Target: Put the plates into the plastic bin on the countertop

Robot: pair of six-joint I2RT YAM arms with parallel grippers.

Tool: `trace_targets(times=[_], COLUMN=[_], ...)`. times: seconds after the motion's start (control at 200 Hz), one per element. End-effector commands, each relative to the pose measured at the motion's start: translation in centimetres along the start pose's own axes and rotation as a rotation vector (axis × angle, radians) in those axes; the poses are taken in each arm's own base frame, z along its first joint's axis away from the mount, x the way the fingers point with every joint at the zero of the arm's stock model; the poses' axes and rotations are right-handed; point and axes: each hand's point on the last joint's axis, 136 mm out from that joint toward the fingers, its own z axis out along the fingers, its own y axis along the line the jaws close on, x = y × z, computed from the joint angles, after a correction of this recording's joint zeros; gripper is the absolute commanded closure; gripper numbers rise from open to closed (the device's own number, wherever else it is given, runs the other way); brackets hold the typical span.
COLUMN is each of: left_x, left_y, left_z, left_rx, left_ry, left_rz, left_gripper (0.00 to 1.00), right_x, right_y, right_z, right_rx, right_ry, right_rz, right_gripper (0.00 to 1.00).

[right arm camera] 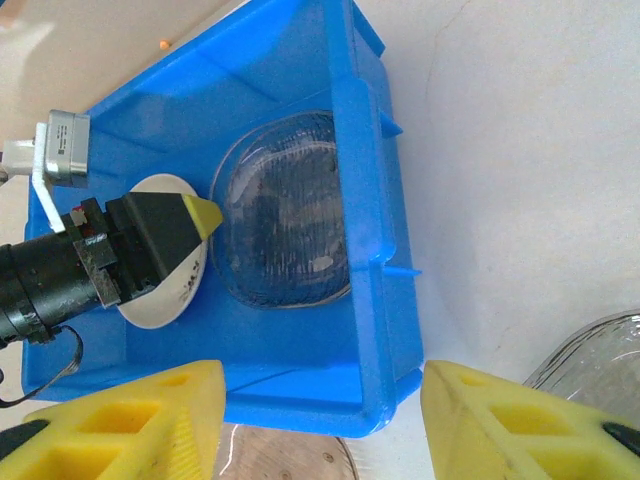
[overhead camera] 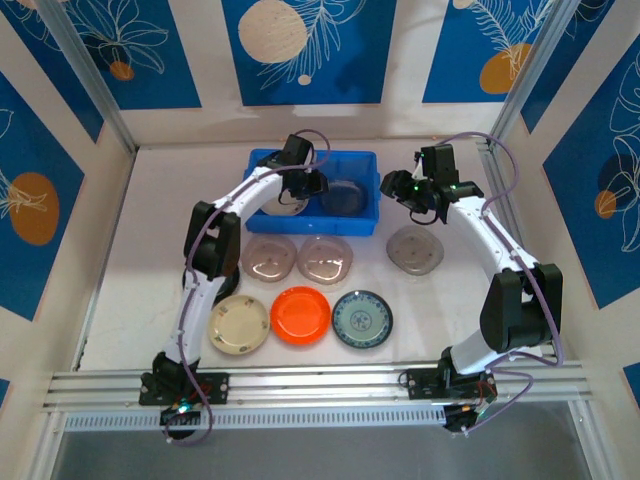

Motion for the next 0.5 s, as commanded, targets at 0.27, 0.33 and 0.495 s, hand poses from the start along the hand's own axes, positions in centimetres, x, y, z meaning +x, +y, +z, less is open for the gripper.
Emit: trace_targets(times=[0.27, 0.33, 0.495], left_x=[-1.0, -1.1, -1.7], left_y=[-0.8, -1.0, -1.7], left_z=[-2.3, -2.7, -4.0], left_rx=[-0.044, -0.039, -0.032], left_ry=[-0.036, -0.042, -0.081], left_rz=[0.067, 0.071, 0.103], left_gripper=[0.68, 0.69, 0.63], right_x=[-0.3, -0.2, 0.0], right_y=[1.5, 1.5, 1.3], right_z=[-1.2, -1.3, -1.3], right_rx=[-0.026, -0.025, -0.02], right_ry=[-0.019, -0.02, -0.015], right_rz=[-0.023, -0.025, -0.035], right_gripper=[0.45, 0.45, 0.45])
